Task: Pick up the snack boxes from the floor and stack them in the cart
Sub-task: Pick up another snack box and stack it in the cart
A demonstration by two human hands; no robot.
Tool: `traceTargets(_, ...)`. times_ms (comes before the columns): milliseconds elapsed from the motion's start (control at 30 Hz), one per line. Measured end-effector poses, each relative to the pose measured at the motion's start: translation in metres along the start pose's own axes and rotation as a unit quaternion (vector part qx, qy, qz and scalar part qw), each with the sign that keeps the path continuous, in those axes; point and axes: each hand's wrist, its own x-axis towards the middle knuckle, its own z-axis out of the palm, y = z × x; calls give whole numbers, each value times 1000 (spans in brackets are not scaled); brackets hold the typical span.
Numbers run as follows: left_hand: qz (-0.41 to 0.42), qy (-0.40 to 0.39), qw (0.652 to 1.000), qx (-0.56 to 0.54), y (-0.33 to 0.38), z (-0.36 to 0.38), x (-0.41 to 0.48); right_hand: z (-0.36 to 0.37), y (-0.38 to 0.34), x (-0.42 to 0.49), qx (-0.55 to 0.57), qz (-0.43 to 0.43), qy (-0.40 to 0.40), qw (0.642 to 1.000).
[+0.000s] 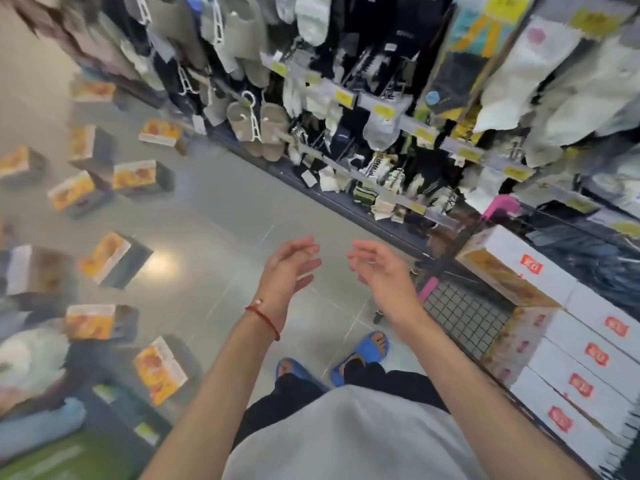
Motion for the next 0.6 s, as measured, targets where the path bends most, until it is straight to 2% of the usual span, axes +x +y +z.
traceTargets(367, 8, 116, 986, -119, -32, -188, -49, 186, -17, -31, -37, -32, -151, 987)
traceTargets(600, 16, 183, 972, -149, -43, -273, -54, 281, -32, -32, -70, -27, -220, 973)
